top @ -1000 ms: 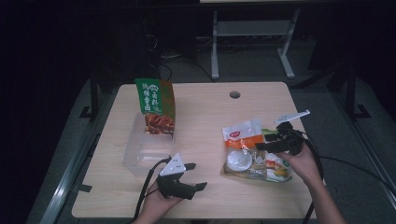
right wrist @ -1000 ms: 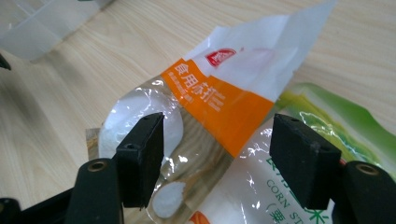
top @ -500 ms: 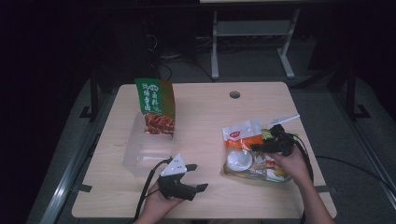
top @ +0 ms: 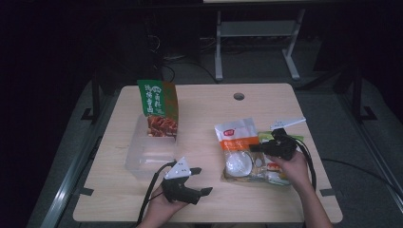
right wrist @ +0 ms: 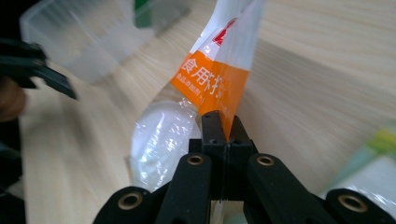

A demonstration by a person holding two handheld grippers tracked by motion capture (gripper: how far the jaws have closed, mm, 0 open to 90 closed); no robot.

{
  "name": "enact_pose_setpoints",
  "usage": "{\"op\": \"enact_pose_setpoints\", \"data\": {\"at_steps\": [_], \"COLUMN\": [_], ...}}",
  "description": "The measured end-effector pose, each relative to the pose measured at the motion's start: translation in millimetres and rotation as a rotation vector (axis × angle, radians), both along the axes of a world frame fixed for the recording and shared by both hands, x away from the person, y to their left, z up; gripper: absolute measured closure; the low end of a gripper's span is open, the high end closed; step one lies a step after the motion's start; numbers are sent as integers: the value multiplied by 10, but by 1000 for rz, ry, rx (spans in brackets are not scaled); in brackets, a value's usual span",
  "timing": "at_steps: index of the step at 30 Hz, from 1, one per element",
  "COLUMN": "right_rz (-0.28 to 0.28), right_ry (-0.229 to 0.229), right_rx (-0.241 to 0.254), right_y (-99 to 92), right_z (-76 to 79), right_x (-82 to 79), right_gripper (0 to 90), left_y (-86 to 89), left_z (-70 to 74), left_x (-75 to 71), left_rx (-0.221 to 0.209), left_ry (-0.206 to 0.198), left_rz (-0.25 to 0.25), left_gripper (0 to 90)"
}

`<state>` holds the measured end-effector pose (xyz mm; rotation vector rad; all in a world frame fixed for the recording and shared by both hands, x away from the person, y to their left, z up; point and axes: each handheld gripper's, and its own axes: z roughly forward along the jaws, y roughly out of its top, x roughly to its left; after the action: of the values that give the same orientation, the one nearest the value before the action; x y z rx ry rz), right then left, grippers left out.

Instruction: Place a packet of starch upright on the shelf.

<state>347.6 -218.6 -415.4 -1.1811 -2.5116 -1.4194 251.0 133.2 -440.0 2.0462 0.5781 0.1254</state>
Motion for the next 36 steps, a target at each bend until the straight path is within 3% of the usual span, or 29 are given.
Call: {"op": "enact_pose_setpoints", "data": {"at_steps": [3,10,16,18,26,31,32,34,36], "right_rz": [22,40,104,134,207,261,261,280,296], "right_ry": [-33,-77,-116,-149,-149,-145,-145,-132,-139], "right_rx": [51,82,120,121,179,216,216,223,200], "right_y": [26,87,233,325,488,567,567,558,555], "right_z": [61,87,172,213,217,173,173,152,141], "right_x": [-86,-212,-307,-357,-431,-450,-450,-442,-458], "right_gripper": [894,894,894,895,896,895,895,895,894], "left_y": [-10,-46,-66,-75,-99,-94,-90,-86,-85], "left_z": [-9,-29,-47,-56,-68,-76,-71,-62,-60], "left_x": [10,21,45,56,87,112,109,100,97], "left_rx": [2,5,11,14,-3,-10,-15,-25,-30], "left_ry": [-1,6,13,16,32,53,52,42,40], "left_rz": [0,-3,-11,-9,10,19,16,18,9], "left_gripper": [228,221,226,231,240,439,439,586,661]}}
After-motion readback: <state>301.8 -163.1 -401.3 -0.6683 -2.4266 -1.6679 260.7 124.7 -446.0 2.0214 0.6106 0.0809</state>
